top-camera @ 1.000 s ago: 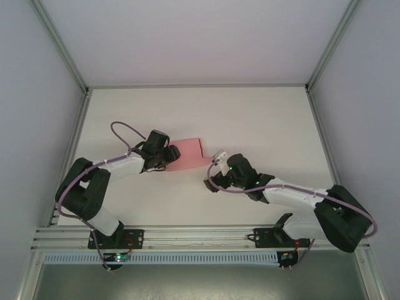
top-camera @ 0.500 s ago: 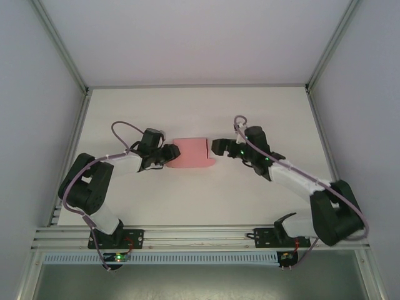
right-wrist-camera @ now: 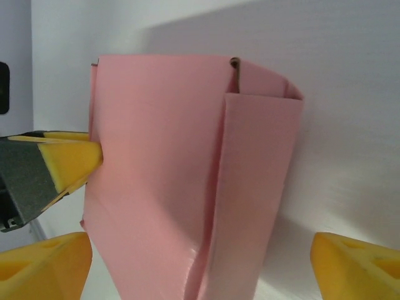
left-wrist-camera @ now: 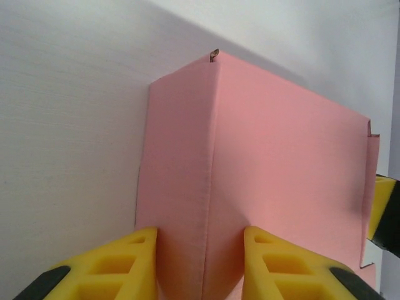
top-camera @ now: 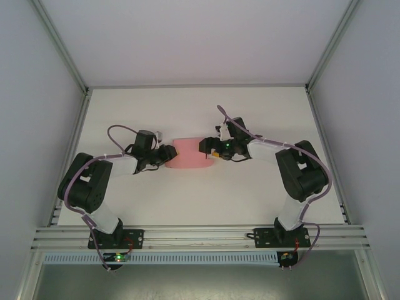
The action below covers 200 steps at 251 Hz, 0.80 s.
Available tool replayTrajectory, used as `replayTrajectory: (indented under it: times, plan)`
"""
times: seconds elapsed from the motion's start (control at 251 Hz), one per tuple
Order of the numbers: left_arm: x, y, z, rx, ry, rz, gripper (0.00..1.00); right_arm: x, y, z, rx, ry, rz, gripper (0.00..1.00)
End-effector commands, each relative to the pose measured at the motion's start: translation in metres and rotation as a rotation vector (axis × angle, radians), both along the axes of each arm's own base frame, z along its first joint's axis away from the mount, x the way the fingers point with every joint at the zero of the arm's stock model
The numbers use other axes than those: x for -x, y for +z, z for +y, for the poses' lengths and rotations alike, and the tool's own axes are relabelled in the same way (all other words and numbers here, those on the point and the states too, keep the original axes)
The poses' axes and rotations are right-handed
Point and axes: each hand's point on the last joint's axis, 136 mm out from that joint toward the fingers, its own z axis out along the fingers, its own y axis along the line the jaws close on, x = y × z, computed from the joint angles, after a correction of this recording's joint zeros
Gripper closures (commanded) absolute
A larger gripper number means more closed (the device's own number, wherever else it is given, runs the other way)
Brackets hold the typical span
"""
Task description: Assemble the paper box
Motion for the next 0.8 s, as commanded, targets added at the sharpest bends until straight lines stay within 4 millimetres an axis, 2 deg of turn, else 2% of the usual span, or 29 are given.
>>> replayTrajectory:
  times: [0.0, 0.112, 0.311, 0.443, 0.674, 0.794]
  plan:
    - [0.034, -0.055, 0.018, -0.072, 0.023, 0.202, 0.74, 0.004, 0.01, 0.021, -0.066, 0.081, 0.018, 0.12]
    - [0.032, -0.055, 0.021, -0.075, 0.028, 0.201, 0.74, 0.005, 0.008, 0.027, -0.088, 0.09, 0.03, 0.13]
    - [0.031, -0.058, 0.027, -0.077, 0.04, 0.206, 0.75, 0.002, 0.0, 0.025, -0.126, 0.05, 0.05, 0.14]
    - [0.032, -0.057, 0.029, -0.074, 0.039, 0.202, 0.75, 0.008, -0.015, 0.017, -0.108, 0.021, 0.095, 0.14]
    - [0.032, -0.061, 0.031, -0.073, 0.047, 0.212, 0.76, 0.009, -0.018, 0.0, -0.082, -0.021, 0.092, 0.14]
    - [0.032, -0.06, 0.029, -0.073, 0.032, 0.206, 0.76, 0.004, -0.017, 0.013, -0.122, 0.005, 0.102, 0.17]
